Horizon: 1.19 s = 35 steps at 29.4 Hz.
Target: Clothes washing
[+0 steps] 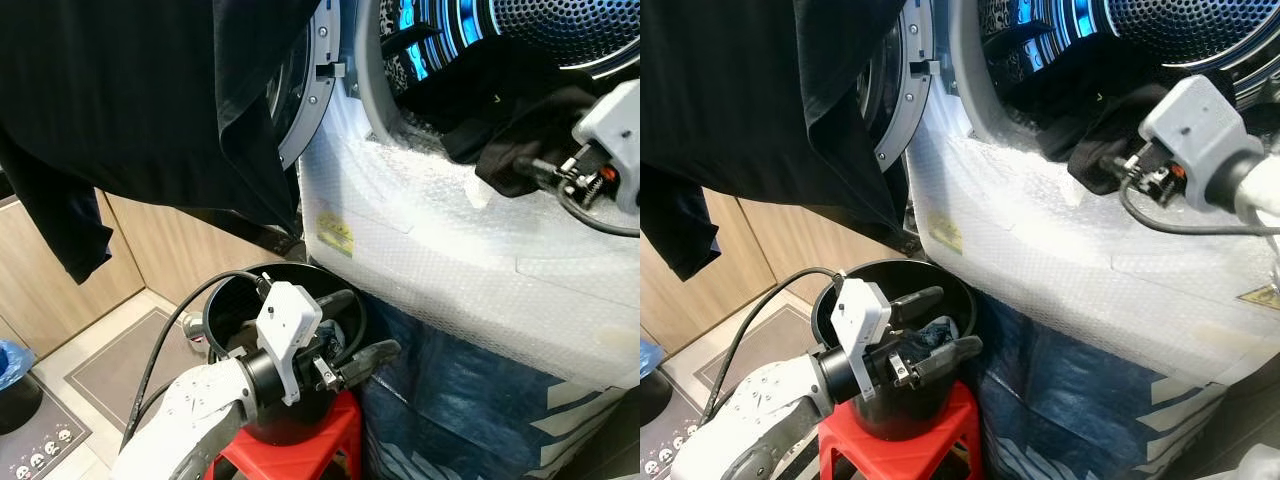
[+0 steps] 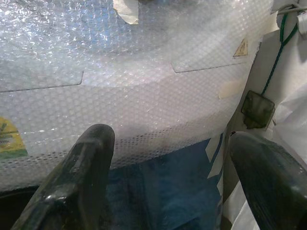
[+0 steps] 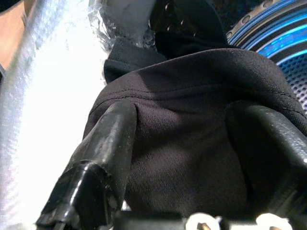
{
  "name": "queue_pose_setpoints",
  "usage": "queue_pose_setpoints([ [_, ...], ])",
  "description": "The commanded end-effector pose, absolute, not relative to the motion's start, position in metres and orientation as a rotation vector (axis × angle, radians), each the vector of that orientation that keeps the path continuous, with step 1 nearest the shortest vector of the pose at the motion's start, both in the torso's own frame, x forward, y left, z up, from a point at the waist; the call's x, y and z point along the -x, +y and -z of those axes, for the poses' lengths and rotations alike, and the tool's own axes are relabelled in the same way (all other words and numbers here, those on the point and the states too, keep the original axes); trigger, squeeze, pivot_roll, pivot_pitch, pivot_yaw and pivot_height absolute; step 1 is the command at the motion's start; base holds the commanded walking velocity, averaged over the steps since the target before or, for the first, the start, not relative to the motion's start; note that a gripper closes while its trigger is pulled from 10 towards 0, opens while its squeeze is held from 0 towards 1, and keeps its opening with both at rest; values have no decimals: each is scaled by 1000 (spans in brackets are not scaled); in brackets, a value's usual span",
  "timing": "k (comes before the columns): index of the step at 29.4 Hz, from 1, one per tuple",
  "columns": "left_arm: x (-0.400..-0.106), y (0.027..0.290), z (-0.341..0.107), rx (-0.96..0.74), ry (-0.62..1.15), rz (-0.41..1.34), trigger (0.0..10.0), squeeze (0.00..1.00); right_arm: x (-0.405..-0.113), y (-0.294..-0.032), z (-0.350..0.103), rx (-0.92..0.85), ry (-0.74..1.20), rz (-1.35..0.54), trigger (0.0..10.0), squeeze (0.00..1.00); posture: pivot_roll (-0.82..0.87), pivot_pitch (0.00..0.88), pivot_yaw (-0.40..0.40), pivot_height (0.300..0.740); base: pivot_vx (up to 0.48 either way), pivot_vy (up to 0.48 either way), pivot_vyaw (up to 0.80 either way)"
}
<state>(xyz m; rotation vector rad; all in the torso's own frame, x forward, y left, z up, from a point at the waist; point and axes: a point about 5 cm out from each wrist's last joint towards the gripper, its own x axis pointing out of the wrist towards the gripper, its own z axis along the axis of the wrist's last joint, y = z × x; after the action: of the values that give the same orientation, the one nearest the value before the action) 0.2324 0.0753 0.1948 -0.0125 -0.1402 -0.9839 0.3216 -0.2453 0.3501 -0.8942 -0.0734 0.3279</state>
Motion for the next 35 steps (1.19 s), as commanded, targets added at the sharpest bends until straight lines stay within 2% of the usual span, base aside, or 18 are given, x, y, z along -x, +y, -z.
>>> queue_pose_setpoints([
  [1, -232, 75, -195, 14, -133, 982, 10000, 0, -325, -243, -354, 937, -85, -317, 9529, 0, -71, 44, 4, 740, 0, 0, 0],
  [5, -233, 75, -195, 16, -135, 977, 10000, 0, -330, -239, -359, 989, -84, -307, 9137, 0, -69, 43, -1, 740, 0, 0, 0],
  [6, -232, 75, -195, 16, -135, 976, 10000, 0, -333, -239, -360, 1067, -78, -292, 9020, 0, -71, 43, 0, 740, 0, 0, 0],
  [10, -232, 75, -195, 16, -135, 974, 10000, 0, -338, -238, -366, 1123, -77, -266, 9255, 0, -71, 43, -2, 740, 0, 0, 0],
  [11, -233, 75, -195, 16, -136, 974, 10000, 0, -339, -239, -367, 1149, -72, -248, 8784, 0, -71, 43, -2, 740, 0, 0, 0],
  [13, -233, 75, -195, 16, -136, 973, 10000, 0, -343, -240, -370, 1189, -60, -224, 9294, 0, -75, 45, -3, 740, 0, 0, 0],
  [14, -233, 75, -195, 17, -137, 974, 10000, 0, -346, -239, -373, 1234, -54, -197, 10000, 0, -76, 45, -4, 740, 0, 0, 0],
  [24, -232, 75, -195, 18, -139, 973, 10000, 0, -366, -236, -367, 1417, 20, -11, 10000, 0, -77, 47, -1, 740, 0, 0, 0],
  [28, -232, 74, -195, 20, -137, 975, 10000, 0, -373, -229, -365, 1434, 14, 31, 10000, 0, -79, 48, 2, 740, 0, 0, 0],
  [35, -233, 73, -195, 21, -136, 980, 10000, 0, -392, -216, -366, 1363, 11, 129, 10000, 0, -86, 51, 4, 740, 0, 0, 0],
])
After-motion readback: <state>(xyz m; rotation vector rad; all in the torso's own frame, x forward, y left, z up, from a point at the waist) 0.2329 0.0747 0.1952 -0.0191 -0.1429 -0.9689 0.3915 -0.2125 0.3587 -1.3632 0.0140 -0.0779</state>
